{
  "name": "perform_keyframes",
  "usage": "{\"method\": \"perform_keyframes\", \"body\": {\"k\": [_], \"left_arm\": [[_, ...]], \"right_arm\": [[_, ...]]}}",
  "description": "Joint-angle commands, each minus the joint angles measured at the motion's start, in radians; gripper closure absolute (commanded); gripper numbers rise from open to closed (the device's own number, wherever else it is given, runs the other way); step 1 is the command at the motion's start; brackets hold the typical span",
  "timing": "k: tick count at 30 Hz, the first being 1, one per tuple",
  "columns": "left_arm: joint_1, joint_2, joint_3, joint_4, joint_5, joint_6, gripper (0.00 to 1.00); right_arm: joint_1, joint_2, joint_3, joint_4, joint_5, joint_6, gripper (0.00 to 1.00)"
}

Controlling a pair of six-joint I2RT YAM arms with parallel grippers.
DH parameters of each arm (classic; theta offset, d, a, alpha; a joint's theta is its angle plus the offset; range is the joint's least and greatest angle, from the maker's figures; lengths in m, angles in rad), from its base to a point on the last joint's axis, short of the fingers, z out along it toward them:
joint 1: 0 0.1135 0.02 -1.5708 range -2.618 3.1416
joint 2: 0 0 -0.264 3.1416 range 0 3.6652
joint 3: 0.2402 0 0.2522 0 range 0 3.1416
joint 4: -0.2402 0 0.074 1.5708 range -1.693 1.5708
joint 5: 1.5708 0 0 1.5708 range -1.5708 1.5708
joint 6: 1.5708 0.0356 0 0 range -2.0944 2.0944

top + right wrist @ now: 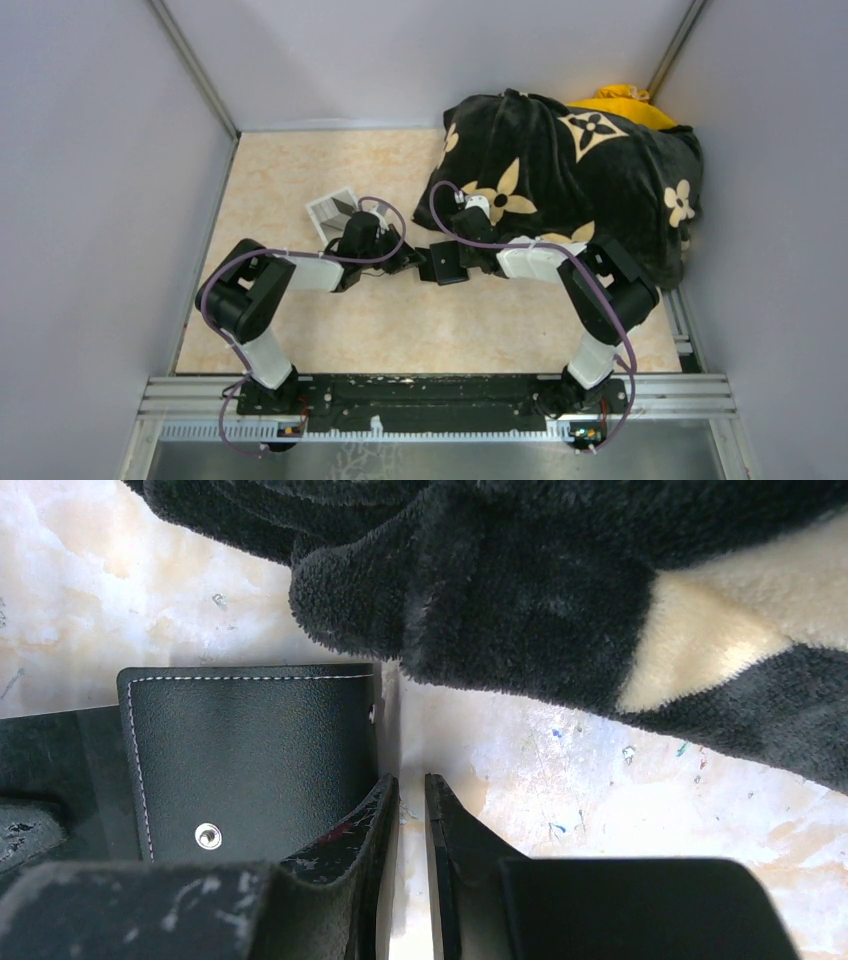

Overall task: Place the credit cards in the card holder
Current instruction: Open the card holder at the center of the board.

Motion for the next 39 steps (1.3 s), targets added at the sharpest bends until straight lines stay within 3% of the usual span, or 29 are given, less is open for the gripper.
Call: {"method": "perform_keyframes", "body": {"k": [1, 13, 39], "left_arm": [[0.005, -0.005, 0.03, 0.044, 0.035, -0.011, 1.0], [0.012, -0.019, 0.045, -0.03, 0.049, 0.017, 1.0], [0.016, 0.013, 0.009, 0.011, 0.058, -0.013, 1.0]], "right_arm": [[-0.015, 0.04, 0.014, -0.027, -0.027, -0.004, 0.83], [-0.018, 0.041, 0.016, -0.03, -0.027, -0.01, 0.83], [-0.018, 0.043, 0.009, -0.025, -0.038, -0.006, 0.83]]}}
